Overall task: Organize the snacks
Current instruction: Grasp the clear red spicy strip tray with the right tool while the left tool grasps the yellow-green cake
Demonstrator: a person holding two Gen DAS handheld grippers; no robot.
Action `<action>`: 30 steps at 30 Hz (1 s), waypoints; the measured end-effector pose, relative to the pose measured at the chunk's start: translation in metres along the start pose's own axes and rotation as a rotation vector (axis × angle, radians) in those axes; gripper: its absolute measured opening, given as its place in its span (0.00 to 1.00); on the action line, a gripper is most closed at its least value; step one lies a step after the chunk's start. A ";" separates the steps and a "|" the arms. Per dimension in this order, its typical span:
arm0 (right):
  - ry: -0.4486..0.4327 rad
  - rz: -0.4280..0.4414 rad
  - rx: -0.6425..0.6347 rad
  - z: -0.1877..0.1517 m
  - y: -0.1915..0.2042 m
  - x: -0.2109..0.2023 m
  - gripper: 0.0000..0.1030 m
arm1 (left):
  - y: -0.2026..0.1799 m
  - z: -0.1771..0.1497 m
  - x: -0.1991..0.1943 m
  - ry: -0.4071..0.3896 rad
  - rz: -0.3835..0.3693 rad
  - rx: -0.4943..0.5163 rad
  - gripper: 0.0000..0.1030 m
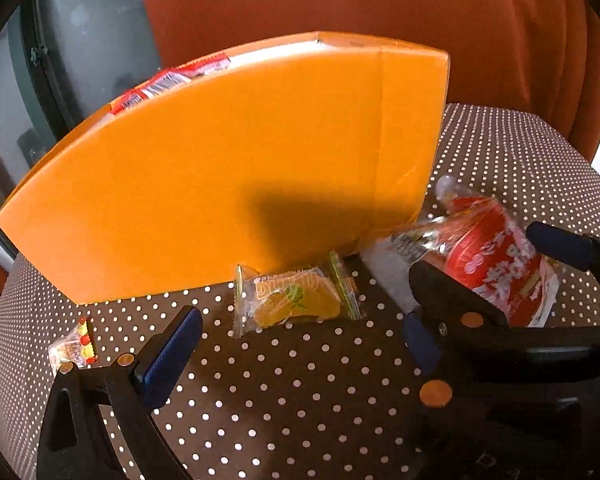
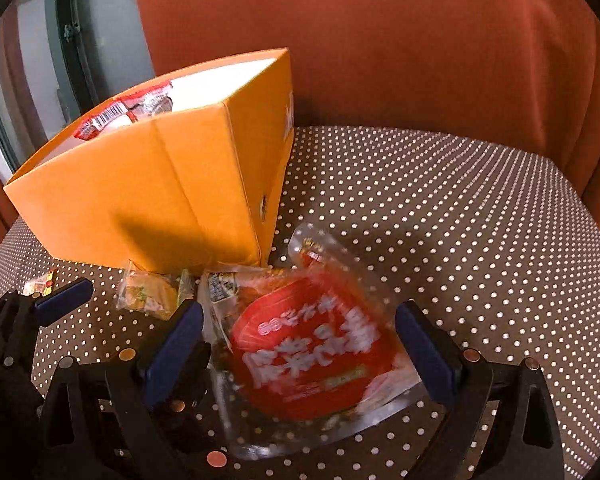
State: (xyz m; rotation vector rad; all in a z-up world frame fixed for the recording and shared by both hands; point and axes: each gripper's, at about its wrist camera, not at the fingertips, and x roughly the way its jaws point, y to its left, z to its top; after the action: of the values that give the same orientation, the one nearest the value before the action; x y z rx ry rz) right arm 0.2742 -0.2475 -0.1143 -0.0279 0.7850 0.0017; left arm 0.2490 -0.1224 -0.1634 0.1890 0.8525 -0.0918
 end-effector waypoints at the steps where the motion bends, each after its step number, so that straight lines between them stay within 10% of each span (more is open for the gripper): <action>1: 0.007 -0.008 -0.001 0.000 0.000 0.004 0.95 | -0.001 0.001 0.001 0.009 -0.001 0.001 0.99; 15: 0.026 0.007 0.035 0.010 -0.007 0.023 0.97 | 0.010 0.011 0.019 0.017 -0.021 -0.015 0.99; 30: -0.007 0.035 0.101 -0.004 -0.021 0.005 0.71 | -0.012 0.029 0.026 0.016 -0.033 -0.036 0.92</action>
State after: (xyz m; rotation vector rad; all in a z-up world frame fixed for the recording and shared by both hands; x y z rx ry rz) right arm 0.2751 -0.2688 -0.1198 0.0820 0.7779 -0.0045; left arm 0.2856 -0.1400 -0.1661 0.1423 0.8732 -0.1060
